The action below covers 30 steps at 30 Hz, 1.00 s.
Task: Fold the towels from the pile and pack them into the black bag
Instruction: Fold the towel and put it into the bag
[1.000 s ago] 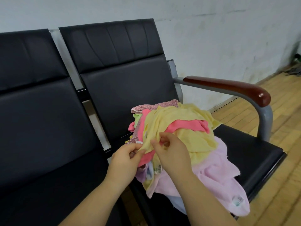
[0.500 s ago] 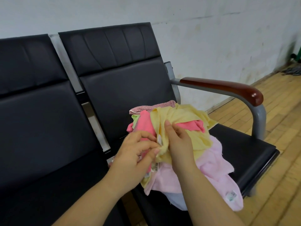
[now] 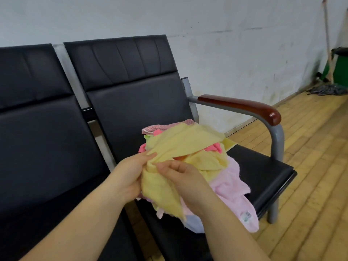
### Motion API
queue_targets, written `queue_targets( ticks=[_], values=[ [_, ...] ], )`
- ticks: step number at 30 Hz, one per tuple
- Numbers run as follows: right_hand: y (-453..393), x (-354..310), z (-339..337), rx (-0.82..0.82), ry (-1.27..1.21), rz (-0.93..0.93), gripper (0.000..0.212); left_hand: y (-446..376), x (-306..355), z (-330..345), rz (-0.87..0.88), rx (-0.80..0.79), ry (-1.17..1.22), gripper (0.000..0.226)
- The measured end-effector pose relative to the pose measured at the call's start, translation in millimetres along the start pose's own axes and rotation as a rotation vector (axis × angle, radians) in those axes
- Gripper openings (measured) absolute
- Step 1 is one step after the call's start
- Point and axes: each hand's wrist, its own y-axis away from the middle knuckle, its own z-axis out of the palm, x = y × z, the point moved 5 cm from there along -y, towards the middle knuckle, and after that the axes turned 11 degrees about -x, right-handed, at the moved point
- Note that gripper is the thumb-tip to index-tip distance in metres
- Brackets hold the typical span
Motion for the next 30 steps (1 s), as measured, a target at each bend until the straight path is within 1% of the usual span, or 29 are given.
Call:
queue_targets(
  ticks=[1,3,4,5,6,7,9,11,13,14,15,16,17,18,19,20,22,23,24,26,28,30],
  values=[
    [-1.3,0.2,-11.1,0.122,-0.031,-0.002,0.017,1.4,-0.5,0.9,0.011,-0.052,-0.008,0.033],
    [-2.1,0.0,-30.9,0.304,-0.215,-0.04,0.025,9.0,-5.6,4.6,-0.013,-0.202,-0.052,0.032],
    [-1.1,-2.3,-38.5,0.354,-0.285,-0.081,0.027,14.3,-9.4,6.4,-0.042,-0.285,-0.097,0.03],
    [-0.7,-4.3,-45.0,0.392,-0.297,-0.119,0.026,19.4,-12.7,6.5,-0.071,-0.347,-0.143,0.031],
    [-0.5,-6.6,-47.6,0.416,-0.279,-0.141,0.022,23.0,-14.9,4.1,-0.091,-0.368,-0.177,0.033],
    [-0.5,-8.3,-46.9,0.415,-0.242,-0.143,0.018,23.8,-15.9,0.4,-0.098,-0.348,-0.184,0.036],
    [-0.4,-8.9,-33.3,0.342,-0.165,-0.118,0.014,23.9,-13.9,-7.0,-0.084,-0.258,-0.12,0.044],
    [0.5,-9.1,-6.8,0.155,-0.084,-0.093,0.016,25.8,-7.8,-12.1,-0.061,-0.177,-0.04,0.044],
    [5.9,-6.0,22.6,-0.064,0.015,-0.039,0.02,30.5,-0.6,-13.9,-0.042,-0.141,-0.015,0.046],
    [9.2,-3.5,32.2,-0.122,0.067,-0.006,0.021,32.6,1.1,-15.1,-0.036,-0.113,-0.014,0.044],
    [12.2,-3.6,38.4,-0.133,0.108,0.02,0.021,34.1,1.5,-17.2,-0.027,-0.076,-0.013,0.041],
    [13.6,-5.9,40.5,-0.097,0.129,0.037,0.022,35.2,1.7,-19.3,-0.007,-0.039,-0.011,0.037],
    [13.8,-7.8,37.9,-0.015,0.142,0.06,0.029,36.5,2.1,-21.4,0.021,-0.009,-0.01,0.034],
    [12.1,-8.2,31.4,0.107,0.138,0.083,0.039,38.2,2.5,-23.7,0.048,0.012,-0.007,0.031],
    [9.4,-6.6,22.1,0.231,0.064,0.087,0.045,40.8,2.6,-25.5,0.062,0.013,0.005,0.029],
    [5.8,-4.4,13.6,0.308,-0.063,0.07,0.048,44.1,2.0,-26.8,0.056,-0.003,0.011,0.028],
    [-2.8,-2.5,4.6,0.346,-0.325,-0.005,0.052,54.3,0.0,-29.4,0.012,-0.065,-0.034,0.033],
    [-7.7,0.4,0.1,0.353,-0.387,-0.036,0.054,61.1,-1.4,-31.5,-0.015,-0.093,-0.078,0.037],
    [-11.5,2.7,-0.8,0.34,-0.4,-0.055,0.055,68.3,-3.4,-36.4,-0.039,-0.11,-0.118,0.04],
    [-14.0,4.7,12.5,0.228,-0.375,-0.056,0.054,83.8,-6.8,-52.0,-0.053,-0.089,-0.158,0.042],
    [-12.6,9.6,41.7,0.046,-0.37,-0.013,0.055,102.3,-13.0,-79.6,-0.042,0.003,-0.156,0.04],
    [-8.3,19.6,77.2,-0.123,-0.309,0.07,0.06,126.7,-24.6,-113.5,-0.042,0.122,-0.13,0.039]
  ],
)
